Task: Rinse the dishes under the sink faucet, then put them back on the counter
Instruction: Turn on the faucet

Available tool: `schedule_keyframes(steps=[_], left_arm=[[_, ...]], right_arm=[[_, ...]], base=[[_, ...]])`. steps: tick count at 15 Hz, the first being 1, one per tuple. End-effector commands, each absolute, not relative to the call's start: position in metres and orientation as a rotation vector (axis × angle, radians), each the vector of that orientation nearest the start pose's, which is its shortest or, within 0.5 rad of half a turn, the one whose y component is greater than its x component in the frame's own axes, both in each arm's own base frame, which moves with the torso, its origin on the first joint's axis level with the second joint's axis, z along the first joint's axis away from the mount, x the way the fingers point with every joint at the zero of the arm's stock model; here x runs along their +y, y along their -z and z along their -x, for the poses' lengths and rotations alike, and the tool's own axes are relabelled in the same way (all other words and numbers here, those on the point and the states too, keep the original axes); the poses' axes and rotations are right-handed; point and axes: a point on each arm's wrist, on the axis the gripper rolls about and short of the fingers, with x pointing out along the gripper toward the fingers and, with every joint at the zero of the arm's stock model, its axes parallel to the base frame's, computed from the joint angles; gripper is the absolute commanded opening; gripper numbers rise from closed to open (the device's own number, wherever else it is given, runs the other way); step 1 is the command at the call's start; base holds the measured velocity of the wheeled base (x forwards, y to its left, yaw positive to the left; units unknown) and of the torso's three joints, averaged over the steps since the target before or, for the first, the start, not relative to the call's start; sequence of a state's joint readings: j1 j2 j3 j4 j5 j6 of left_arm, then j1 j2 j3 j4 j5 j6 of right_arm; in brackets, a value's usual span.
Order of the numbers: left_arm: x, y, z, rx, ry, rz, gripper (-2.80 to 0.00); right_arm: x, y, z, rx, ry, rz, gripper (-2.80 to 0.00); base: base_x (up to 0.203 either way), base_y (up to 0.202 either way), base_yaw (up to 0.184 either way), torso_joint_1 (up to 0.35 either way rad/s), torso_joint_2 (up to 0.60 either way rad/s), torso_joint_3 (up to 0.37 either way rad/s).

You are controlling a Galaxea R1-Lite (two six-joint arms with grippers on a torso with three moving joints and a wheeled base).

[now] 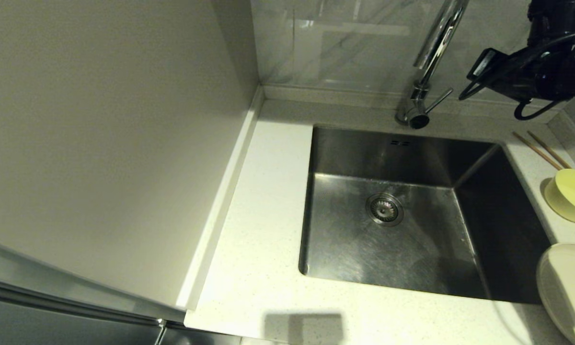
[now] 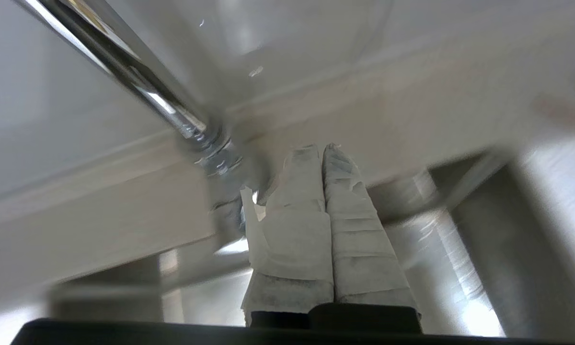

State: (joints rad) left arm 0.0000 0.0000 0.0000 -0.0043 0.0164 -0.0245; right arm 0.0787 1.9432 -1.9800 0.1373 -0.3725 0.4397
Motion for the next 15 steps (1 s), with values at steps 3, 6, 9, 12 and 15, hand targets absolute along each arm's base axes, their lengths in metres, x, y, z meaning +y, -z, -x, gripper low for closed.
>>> schedule_keyframes(steps=[3,6,9,12,15], left_arm=[[0.0,-0.076,0.023,-0.006,-0.017,0.025,-2.8],[0.0,-0.076,0.023,-0.006,-0.017,0.025,-2.8],[0.0,-0.076,0.023,-0.006,-0.017,0.025,-2.8],[0.0,-0.076,0.023,-0.006,-0.017,0.025,-2.8],[0.0,-0.076,0.023,-0.006,-0.017,0.025,-2.8]], right_arm=[[0.012,-0.362,-0.366,0.042,0.263,-0.565,-2.8],[0.013,-0.364,-0.364,0.044,0.219,-0.618,-2.8],[0.014,-0.361,-0.369,0.054,0.175,-0.628,-2.8],[0.015,-0.354,-0.382,0.034,0.153,-0.614,-2.8],[0.016,-0.345,-0.391,0.055,0.16,-0.607,-2.8]], base=[[0.0,0.0,0.0,0.0,0.0,0.0],[0.0,0.0,0.0,0.0,0.0,0.0],[0.0,0.0,0.0,0.0,0.0,0.0],[0.0,0.0,0.0,0.0,0.0,0.0],[0.0,0.0,0.0,0.0,0.0,0.0]])
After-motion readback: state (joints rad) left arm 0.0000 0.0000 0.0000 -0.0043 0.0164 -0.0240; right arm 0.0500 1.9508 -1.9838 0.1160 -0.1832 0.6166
